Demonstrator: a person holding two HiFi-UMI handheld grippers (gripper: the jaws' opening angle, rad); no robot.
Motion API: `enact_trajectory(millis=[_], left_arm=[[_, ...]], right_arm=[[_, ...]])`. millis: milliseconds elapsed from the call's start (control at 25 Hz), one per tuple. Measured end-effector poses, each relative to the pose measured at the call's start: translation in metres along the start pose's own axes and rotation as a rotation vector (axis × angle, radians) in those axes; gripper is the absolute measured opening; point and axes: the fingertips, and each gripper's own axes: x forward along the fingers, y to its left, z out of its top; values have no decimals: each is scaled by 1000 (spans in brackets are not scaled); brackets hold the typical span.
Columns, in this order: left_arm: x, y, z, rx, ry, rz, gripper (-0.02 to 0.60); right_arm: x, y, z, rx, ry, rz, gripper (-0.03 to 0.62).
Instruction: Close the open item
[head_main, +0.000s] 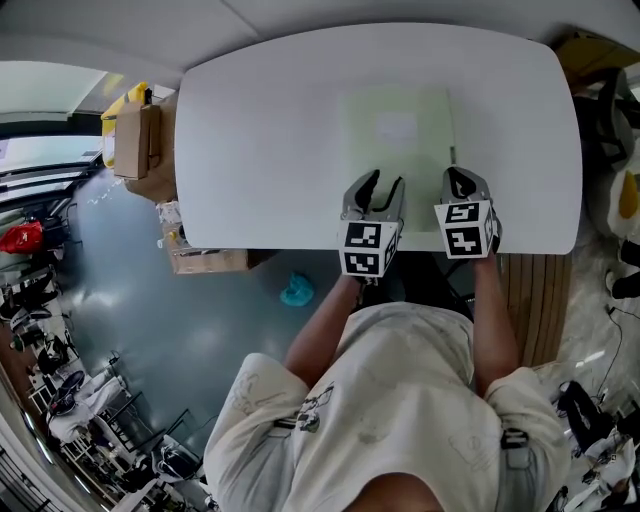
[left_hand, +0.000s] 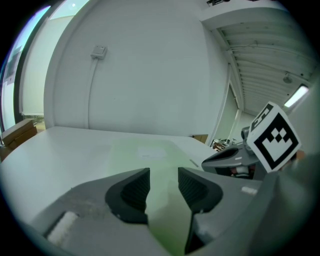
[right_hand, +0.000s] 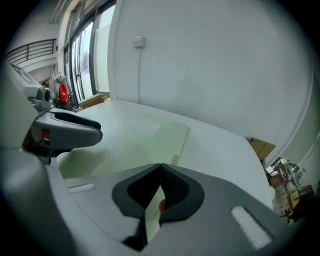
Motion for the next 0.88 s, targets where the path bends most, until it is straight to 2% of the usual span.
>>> enact_trajectory(millis=[560,880], left_arm=[[-50,34,-1,-10,-64,29,184],[-85,44,4,23,-126,58,184]], right_arm=[[-37,49,-7,-7,-11,-17,3],[-67,66,-3,-8,-60,-46,3]])
